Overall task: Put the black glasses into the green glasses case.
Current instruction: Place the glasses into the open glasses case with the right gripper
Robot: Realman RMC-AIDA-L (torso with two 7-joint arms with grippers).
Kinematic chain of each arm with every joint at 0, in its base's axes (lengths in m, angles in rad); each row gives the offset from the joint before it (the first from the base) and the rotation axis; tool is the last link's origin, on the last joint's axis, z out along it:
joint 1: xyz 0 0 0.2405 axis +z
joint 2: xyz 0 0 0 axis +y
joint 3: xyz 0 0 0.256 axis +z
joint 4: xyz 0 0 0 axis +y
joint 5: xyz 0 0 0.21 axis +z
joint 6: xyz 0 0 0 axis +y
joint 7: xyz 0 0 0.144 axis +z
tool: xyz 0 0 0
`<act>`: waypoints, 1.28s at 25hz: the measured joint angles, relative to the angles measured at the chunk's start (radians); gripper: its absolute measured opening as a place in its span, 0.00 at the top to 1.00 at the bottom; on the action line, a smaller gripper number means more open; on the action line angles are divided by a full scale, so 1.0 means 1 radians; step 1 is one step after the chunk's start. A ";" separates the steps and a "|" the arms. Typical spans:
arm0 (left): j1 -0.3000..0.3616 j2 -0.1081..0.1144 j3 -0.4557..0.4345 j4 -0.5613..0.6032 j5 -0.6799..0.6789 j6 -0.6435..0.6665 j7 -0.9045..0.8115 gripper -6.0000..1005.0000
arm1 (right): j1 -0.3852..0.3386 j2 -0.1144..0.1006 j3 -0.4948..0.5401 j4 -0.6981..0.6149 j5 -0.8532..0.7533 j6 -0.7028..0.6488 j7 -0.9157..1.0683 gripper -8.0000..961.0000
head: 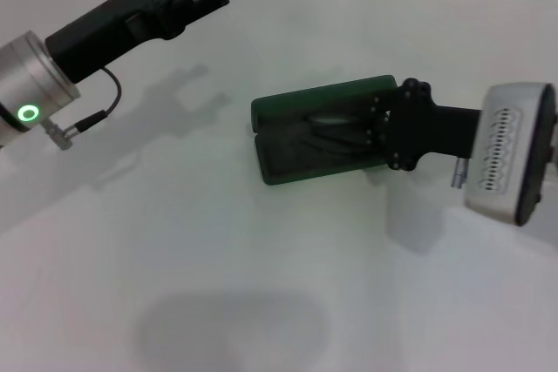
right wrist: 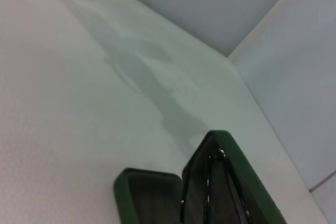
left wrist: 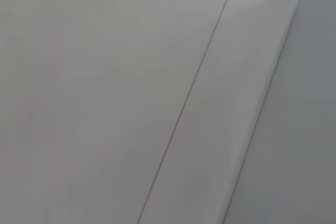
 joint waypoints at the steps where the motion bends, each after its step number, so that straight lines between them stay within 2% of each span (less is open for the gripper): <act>1: -0.006 0.000 0.000 0.000 0.002 -0.005 -0.001 0.11 | 0.001 0.000 -0.023 -0.006 0.007 0.032 0.000 0.87; 9: -0.030 0.000 0.000 -0.008 0.021 -0.036 0.000 0.11 | 0.026 0.000 -0.119 -0.013 0.026 0.143 -0.005 0.87; 16: -0.042 -0.005 0.000 -0.008 0.038 -0.069 0.010 0.11 | 0.041 0.000 -0.254 -0.028 0.028 0.295 -0.004 0.87; 24: -0.052 -0.010 0.001 -0.008 0.063 -0.078 0.011 0.11 | 0.030 0.000 -0.264 -0.062 0.054 0.306 -0.002 0.86; 32: -0.051 -0.010 0.000 -0.007 0.063 -0.078 0.008 0.11 | 0.022 0.000 -0.275 -0.063 0.054 0.312 -0.002 0.81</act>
